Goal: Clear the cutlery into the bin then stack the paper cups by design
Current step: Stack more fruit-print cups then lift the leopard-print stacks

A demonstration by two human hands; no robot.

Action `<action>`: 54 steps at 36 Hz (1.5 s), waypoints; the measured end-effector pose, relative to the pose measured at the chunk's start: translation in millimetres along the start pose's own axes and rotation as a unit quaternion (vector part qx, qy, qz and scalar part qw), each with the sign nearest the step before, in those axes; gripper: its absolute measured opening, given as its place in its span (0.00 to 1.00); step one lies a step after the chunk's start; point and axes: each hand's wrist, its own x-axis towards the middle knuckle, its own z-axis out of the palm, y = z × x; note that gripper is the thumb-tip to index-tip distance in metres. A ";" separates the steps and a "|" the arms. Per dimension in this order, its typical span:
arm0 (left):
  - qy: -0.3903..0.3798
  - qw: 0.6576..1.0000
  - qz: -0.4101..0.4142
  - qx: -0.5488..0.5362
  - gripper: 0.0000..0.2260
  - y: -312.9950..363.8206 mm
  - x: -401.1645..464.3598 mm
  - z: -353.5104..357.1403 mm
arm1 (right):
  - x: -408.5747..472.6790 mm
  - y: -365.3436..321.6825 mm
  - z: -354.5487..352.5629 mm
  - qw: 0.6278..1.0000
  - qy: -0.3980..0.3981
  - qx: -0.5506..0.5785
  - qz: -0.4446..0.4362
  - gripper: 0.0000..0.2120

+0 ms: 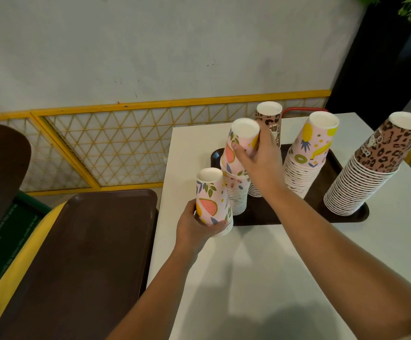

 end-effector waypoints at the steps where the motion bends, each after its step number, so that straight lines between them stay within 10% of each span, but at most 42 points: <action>1: -0.001 1.000 0.000 0.002 0.28 0.0 -0.1 -0.1 | -2.7 3.3 1.8 1.000 -0.011 -0.006 0.008 0.27; 12: 0.008 1.000 0.007 -0.018 0.28 -1.7 1.0 1.5 | -32.1 -14.7 5.0 0.999 -0.004 0.000 -0.049 0.29; 23: 0.000 0.999 0.041 -0.021 0.29 2.6 0.2 6.0 | -59.4 -16.5 19.4 0.980 -0.189 0.021 0.057 0.32; 46: -0.049 0.998 0.043 -0.016 0.28 6.8 -0.2 -0.8 | -41.7 -21.4 -0.2 0.980 -0.170 0.075 0.065 0.20; 54: -0.040 0.998 0.038 -0.014 0.27 3.3 0.5 -1.8 | -10.6 -53.6 -17.5 0.989 -0.032 0.143 0.032 0.15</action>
